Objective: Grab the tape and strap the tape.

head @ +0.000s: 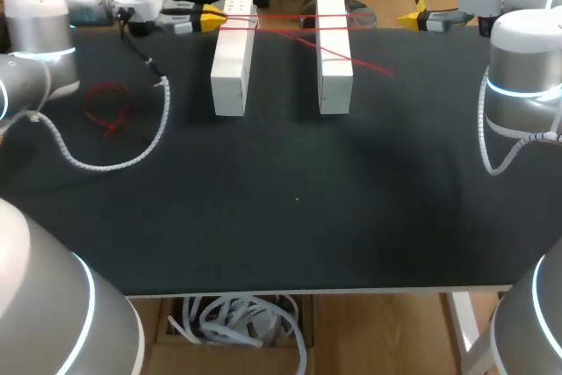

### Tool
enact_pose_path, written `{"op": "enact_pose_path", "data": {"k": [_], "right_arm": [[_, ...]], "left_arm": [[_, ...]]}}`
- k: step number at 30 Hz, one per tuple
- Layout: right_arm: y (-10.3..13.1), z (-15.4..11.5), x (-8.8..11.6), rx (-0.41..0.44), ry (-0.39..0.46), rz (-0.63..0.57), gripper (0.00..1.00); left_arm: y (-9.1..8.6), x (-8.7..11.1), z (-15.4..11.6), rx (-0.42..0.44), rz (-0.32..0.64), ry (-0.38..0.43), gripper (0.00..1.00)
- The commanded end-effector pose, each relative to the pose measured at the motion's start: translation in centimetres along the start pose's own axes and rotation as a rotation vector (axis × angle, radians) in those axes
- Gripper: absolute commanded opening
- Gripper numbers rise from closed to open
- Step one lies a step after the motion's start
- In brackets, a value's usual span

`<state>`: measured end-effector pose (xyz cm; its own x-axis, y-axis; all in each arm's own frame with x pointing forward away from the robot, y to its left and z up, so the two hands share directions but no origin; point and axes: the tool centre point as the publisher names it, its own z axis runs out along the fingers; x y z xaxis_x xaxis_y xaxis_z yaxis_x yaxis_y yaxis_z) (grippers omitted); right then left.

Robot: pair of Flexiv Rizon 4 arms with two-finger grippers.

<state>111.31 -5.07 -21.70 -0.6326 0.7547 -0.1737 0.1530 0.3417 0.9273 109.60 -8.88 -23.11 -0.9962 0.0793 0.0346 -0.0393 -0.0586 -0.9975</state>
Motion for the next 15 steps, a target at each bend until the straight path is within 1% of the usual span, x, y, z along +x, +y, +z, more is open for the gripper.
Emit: {"op": "enact_pose_path", "data": {"k": [1, 4, 6, 9, 15], "right_arm": [[0.0, 0.0, 0.0, 0.001, 0.0, 0.0, 1.0], [0.0, 0.0, 0.0, 0.001, 0.0, 0.0, 1.0], [0.0, 0.0, 0.0, 0.001, 0.0, 0.0, 1.0], [0.0, 0.0, 0.0, 0.001, 0.0, 0.0, 1.0], [0.0, 0.0, 0.0, 0.001, 0.0, 0.0, 1.0]], "left_arm": [[-1.6, 0.3, 2.4, 0.024, -0.03, -0.22, 0.0], [-2.2, -0.2, 3.3, 0.032, -0.042, -0.255, 0.0], [-2.5, -0.4, 3.9, 0.035, -0.054, -0.259, 0.0], [-3.1, -0.5, 4.7, 0.038, -0.058, -0.257, 0.0], [-4.4, -1.0, 5.9, 0.093, -0.072, -0.23, 0.0]]}}
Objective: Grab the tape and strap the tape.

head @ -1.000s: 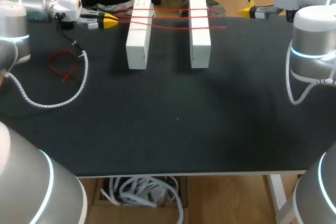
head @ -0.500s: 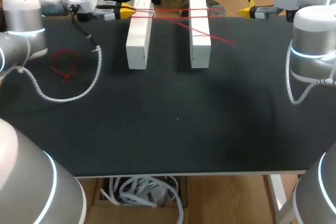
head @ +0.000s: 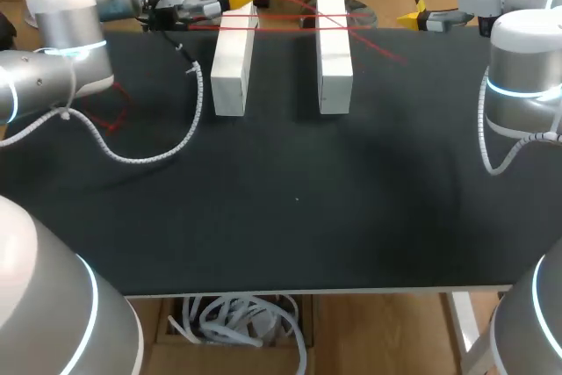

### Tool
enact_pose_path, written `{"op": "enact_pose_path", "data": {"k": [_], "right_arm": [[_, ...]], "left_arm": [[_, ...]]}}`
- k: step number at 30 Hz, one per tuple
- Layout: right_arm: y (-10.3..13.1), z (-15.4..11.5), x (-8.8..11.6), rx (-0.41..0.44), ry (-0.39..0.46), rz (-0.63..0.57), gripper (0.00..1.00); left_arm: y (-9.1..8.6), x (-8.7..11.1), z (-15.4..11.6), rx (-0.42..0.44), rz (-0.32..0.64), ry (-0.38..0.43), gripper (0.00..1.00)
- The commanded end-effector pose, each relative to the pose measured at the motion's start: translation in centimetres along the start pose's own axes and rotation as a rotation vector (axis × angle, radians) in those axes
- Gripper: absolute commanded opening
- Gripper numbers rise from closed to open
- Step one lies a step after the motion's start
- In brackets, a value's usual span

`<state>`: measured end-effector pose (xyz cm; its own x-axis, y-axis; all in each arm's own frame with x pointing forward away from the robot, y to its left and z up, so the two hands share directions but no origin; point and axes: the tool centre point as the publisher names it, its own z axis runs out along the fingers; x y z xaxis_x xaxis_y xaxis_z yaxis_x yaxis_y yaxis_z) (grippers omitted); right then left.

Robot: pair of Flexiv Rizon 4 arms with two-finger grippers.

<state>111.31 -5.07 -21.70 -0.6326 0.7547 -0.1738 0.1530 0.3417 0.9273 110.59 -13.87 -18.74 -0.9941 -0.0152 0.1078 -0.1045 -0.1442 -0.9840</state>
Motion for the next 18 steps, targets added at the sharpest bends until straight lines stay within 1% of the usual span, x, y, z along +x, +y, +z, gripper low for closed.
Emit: {"op": "enact_pose_path", "data": {"k": [1, 6, 10, 12, 13, 18], "right_arm": [[0.0, 0.0, 0.0, 0.001, 0.0, 0.0, 1.0], [0.0, 0.0, 0.0, 0.001, 0.0, 0.0, 1.0], [0.0, 0.0, 0.0, 0.001, 0.0, 0.0, 1.0], [0.0, 0.0, 0.0, 0.001, 0.0, 0.0, 1.0], [0.0, 0.0, 0.0, 0.001, 0.0, 0.0, 1.0], [0.0, 0.0, 0.0, 0.001, 0.0, 0.0, 1.0]], "left_arm": [[-0.5, 0.2, 1.1, 0.028, -0.016, -0.12, 0.0], [-1.7, 0.0, 2.3, 0.1, -0.03, -0.078, 0.0], [-2.3, 0.1, 2.9, 0.126, -0.003, -0.019, 0.0], [-2.6, 0.2, 3.1, 0.123, 0.012, 0.004, 0.0], [-2.7, 0.2, 3.1, 0.09, 0.028, -0.021, 0.0], [-2.7, 0.2, 3.1, 0.09, 0.028, -0.021, 0.0]]}}
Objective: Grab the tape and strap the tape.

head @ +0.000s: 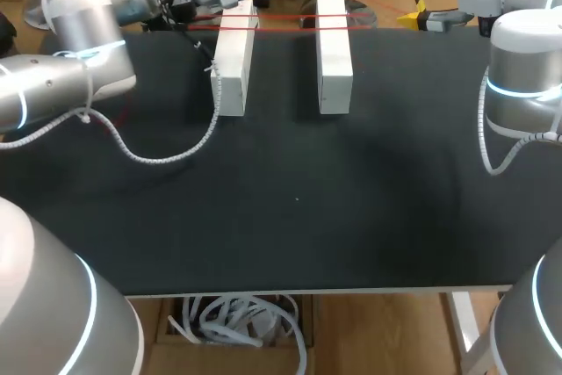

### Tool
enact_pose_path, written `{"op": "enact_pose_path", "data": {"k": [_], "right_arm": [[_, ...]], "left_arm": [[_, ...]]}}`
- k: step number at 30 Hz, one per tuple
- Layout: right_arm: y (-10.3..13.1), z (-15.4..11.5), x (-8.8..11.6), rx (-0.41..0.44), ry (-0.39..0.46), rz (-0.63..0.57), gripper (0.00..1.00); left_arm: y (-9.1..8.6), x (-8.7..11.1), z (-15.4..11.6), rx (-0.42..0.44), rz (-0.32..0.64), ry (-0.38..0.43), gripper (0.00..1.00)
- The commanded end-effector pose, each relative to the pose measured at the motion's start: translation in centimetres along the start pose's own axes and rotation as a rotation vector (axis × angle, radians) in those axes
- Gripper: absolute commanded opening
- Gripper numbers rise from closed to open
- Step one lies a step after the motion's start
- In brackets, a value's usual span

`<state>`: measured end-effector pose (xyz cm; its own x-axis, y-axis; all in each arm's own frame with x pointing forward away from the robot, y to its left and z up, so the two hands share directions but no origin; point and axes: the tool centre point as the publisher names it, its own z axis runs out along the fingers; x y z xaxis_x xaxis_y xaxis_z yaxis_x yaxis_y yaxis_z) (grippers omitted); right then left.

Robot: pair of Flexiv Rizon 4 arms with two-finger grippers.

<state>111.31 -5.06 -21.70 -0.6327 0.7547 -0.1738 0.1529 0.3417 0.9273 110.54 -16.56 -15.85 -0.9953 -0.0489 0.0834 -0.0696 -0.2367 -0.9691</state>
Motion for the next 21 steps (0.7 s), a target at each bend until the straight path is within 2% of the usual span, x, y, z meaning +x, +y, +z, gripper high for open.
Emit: {"op": "enact_pose_path", "data": {"k": [1, 11, 16, 21], "right_arm": [[0.0, 0.0, 0.0, 0.001, 0.0, 0.0, 1.0], [0.0, 0.0, 0.0, 0.001, 0.0, 0.0, 1.0], [0.0, 0.0, 0.0, 0.001, 0.0, 0.0, 1.0], [0.0, 0.0, 0.0, 0.001, 0.0, 0.0, 1.0]], "left_arm": [[-0.2, -0.3, 0.0, -0.006, -0.002, 0.007, 0.0], [-0.2, -0.3, 0.0, -0.006, -0.002, 0.007, 0.0], [0.3, 0.6, 1.5, 0.059, 0.001, -0.003, 0.0], [-0.3, 0.6, 2.7, 0.127, 0.039, 0.026, 0.0]]}}
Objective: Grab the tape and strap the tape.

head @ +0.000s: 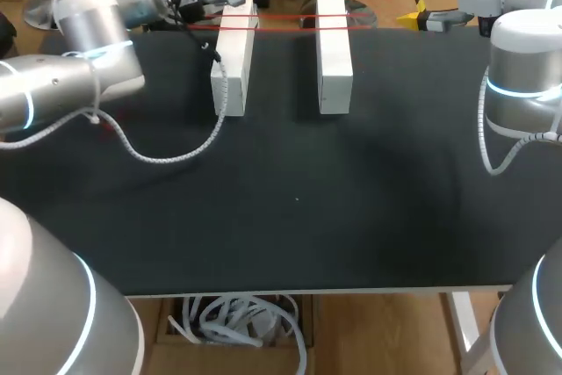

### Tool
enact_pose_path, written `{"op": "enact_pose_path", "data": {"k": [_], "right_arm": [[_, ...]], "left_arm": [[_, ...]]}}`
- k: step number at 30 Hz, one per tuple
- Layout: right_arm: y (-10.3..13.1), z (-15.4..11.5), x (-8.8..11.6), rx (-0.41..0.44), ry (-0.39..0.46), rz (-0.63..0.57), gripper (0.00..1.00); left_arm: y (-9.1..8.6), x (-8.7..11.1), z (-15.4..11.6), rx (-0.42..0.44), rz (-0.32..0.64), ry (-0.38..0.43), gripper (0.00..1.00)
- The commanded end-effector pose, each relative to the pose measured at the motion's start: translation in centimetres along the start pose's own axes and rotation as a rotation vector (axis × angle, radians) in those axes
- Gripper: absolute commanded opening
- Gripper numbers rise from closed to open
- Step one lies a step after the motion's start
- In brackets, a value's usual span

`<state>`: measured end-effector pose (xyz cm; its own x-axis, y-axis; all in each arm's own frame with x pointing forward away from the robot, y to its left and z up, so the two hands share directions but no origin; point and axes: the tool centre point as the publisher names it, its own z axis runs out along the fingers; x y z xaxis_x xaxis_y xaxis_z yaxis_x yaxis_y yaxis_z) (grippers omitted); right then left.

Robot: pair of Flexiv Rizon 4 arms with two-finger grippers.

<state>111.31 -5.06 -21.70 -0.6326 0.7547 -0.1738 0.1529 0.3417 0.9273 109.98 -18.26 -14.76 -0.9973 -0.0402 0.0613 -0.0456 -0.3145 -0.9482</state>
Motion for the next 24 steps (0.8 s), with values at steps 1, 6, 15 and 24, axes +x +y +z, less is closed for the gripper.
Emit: {"op": "enact_pose_path", "data": {"k": [1, 6, 15, 24], "right_arm": [[0.0, 0.0, 0.0, 0.001, 0.0, 0.0, 1.0], [0.0, 0.0, 0.0, 0.001, 0.0, 0.0, 1.0], [0.0, 0.0, 0.0, 0.001, 0.0, 0.0, 1.0], [0.0, 0.0, 0.0, 0.001, 0.0, 0.0, 1.0]], "left_arm": [[0.3, -0.1, 1.0, 0.056, 0.026, 0.021, 0.0], [-0.1, 0.0, 1.9, 0.042, 0.055, 0.067, 0.0], [0.8, 0.1, 2.6, 0.016, 0.039, 0.105, 0.0], [0.8, 0.0, 3.7, 0.008, 0.036, 0.149, 0.0]]}}
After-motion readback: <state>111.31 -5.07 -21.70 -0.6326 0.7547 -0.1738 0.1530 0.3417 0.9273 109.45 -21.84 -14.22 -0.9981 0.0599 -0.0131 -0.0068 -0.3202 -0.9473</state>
